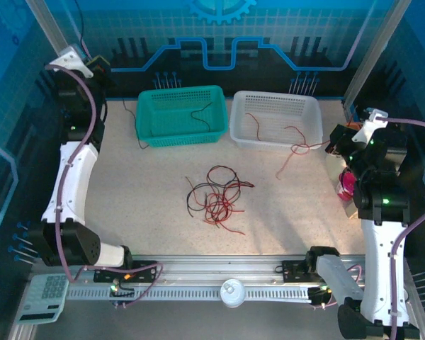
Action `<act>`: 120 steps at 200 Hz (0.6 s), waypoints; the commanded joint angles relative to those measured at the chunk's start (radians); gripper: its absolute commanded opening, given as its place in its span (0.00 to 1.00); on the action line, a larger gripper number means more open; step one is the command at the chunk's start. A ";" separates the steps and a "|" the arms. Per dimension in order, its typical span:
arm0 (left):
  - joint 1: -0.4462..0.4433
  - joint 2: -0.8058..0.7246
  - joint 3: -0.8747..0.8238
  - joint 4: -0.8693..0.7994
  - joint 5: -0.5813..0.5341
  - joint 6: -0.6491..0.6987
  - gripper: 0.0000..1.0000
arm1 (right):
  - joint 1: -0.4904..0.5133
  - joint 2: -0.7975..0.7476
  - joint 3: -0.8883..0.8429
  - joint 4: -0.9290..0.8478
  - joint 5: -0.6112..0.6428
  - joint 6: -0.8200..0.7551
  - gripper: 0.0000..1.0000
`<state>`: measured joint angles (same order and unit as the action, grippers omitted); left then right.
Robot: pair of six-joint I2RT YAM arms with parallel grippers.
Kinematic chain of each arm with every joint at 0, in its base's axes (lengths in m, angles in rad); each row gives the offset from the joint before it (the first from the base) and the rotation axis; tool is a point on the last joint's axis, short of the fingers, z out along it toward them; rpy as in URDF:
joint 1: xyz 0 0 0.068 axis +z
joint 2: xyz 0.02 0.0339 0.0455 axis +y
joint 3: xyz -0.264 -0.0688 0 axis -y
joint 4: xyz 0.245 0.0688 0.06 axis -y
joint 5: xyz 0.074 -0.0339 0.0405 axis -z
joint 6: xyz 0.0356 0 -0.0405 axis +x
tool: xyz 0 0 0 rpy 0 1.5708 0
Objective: Untangle the cables
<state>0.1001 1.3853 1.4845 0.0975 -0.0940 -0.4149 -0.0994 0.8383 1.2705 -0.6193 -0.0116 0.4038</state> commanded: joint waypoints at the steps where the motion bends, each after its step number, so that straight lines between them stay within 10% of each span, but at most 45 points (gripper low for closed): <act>1: -0.019 -0.045 0.100 -0.017 0.107 -0.117 0.00 | -0.013 0.010 -0.017 0.031 -0.031 0.019 0.00; 120: -0.142 0.218 0.122 0.452 0.213 0.007 0.00 | -0.013 0.019 -0.048 0.052 -0.074 0.030 0.00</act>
<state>-0.0097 1.5333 1.6184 0.3920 0.0811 -0.5053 -0.0994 0.8608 1.2243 -0.5915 -0.0597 0.4255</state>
